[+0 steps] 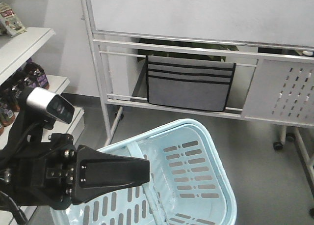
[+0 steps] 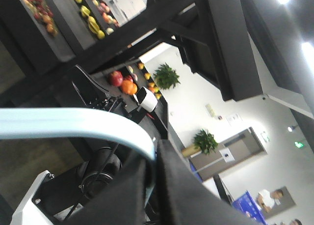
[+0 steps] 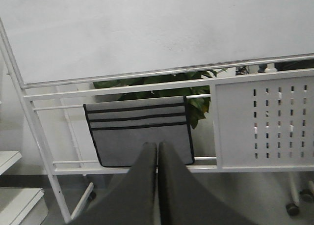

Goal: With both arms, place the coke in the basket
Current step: 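Drive the base to the shelf with the red Coca-Cola bottle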

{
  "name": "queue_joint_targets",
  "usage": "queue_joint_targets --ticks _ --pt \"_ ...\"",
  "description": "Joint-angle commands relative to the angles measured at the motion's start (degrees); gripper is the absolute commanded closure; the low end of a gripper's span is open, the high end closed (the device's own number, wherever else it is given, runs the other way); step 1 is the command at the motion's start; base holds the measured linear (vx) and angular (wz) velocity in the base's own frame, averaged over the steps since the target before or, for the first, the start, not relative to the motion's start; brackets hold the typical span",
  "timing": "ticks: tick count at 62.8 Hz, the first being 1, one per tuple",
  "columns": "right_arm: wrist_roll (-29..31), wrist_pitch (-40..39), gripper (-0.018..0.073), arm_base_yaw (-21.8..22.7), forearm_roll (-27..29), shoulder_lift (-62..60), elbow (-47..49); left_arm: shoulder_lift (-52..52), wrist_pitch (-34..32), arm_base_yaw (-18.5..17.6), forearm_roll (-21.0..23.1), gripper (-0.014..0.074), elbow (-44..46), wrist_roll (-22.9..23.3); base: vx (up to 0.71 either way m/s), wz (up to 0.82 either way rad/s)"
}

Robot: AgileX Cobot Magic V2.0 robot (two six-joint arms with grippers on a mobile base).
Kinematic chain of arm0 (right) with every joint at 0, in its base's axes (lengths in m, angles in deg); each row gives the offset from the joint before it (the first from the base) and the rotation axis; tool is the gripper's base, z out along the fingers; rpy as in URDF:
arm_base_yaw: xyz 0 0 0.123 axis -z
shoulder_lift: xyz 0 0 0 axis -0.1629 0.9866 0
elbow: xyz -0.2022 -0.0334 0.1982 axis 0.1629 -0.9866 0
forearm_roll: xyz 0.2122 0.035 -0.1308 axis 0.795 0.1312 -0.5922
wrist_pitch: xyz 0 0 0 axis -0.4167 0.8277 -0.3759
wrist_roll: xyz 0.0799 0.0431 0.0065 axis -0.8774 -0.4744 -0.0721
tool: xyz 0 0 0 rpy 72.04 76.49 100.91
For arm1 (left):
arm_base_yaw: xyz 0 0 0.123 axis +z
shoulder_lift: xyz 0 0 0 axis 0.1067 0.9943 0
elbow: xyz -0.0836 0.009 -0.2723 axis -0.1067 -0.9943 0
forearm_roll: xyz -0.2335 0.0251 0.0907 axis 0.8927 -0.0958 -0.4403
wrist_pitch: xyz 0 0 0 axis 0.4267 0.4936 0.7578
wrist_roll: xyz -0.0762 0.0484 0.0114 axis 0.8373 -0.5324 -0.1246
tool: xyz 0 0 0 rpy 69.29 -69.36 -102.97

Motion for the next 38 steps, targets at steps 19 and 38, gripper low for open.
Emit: queue_joint_targets --ticks 19,38 --pt "-0.04 -4.07 0.0564 -0.12 -0.49 -0.7 -0.43 -1.29 -10.04 -0.37 4.84 0.0603 1.5 0.09 0.26 0.4" --pt "-0.04 -4.07 0.0564 -0.12 -0.49 -0.7 -0.43 -1.29 -10.04 -0.37 4.84 0.0603 1.5 0.09 0.2 0.62"
